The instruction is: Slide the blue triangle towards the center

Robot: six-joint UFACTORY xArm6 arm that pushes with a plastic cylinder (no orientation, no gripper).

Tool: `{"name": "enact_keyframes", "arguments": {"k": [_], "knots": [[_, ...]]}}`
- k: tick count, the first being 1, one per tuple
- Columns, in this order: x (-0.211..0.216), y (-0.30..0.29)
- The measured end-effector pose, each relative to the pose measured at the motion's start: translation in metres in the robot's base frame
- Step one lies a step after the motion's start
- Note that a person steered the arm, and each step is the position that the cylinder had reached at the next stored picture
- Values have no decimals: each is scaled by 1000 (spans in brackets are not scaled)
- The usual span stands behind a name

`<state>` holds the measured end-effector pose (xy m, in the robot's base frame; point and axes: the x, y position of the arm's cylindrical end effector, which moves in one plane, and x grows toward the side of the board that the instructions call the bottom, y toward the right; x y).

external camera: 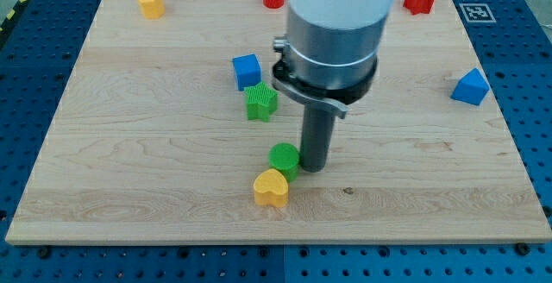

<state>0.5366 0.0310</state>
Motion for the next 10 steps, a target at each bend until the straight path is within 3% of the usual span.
{"name": "enact_keyframes", "arguments": {"k": [1, 3, 5, 7, 9, 10], "knots": [[0, 5], [0, 128], [-81, 225], [-102, 291], [-140, 281], [-137, 261]]}}
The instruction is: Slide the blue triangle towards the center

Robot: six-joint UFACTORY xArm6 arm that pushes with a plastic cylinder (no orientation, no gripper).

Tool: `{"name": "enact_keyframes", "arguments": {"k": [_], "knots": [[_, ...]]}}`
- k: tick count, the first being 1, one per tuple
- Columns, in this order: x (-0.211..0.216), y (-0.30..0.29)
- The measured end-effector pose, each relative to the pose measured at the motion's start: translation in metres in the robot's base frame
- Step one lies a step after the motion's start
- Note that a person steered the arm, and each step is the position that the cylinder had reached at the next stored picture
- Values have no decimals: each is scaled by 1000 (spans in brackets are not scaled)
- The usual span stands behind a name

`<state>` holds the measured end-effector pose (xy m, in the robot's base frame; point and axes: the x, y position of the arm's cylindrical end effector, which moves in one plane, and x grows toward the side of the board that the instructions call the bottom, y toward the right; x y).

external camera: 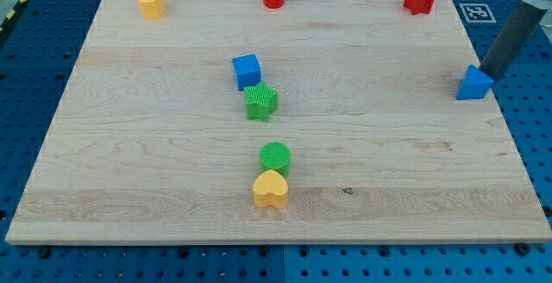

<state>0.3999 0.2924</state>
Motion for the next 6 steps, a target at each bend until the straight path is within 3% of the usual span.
{"name": "enact_keyframes", "arguments": {"k": [2, 6], "knots": [[40, -13], [15, -82]]}}
